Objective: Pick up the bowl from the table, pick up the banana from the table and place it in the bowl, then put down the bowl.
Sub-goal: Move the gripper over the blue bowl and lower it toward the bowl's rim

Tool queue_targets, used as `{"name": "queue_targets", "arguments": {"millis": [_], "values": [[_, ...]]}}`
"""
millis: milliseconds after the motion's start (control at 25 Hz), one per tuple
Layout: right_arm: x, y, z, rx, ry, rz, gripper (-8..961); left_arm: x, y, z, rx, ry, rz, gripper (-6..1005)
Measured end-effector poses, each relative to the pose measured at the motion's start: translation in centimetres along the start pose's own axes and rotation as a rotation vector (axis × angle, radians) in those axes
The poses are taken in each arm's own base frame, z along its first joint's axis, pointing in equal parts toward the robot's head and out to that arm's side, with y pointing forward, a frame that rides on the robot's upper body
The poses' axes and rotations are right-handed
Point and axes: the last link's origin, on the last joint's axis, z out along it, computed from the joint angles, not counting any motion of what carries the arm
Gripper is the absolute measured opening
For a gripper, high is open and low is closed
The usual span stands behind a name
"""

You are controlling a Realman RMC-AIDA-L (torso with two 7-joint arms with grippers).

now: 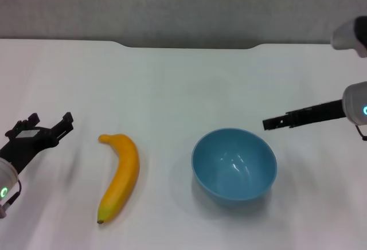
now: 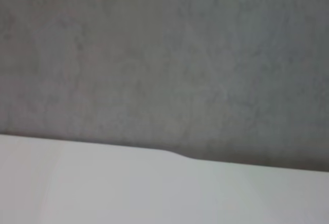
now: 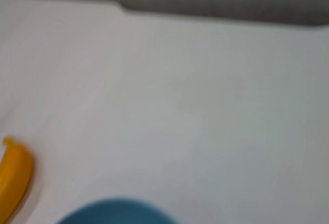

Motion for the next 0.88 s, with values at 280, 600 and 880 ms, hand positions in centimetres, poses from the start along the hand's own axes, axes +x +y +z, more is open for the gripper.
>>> {"name": "queue_targets", "arguments": {"millis": [280,600,880], "values": [[-0.5,0.7,0.4,-0.015,0.095,-0.03,891,0.2,0.2,0.2,-0.007,0.006,0.004,902],[-0.1,1.9,1.6,-0.057,0.188,-0.03,890,0.4,-0.1,0.0,0.004,0.019,-0.007,902],[1.2,2.8,2.9,-0.047,0.268,-0.084,890,0.5,0.0,0.2,0.001,0.021,-0.006,902]]}}
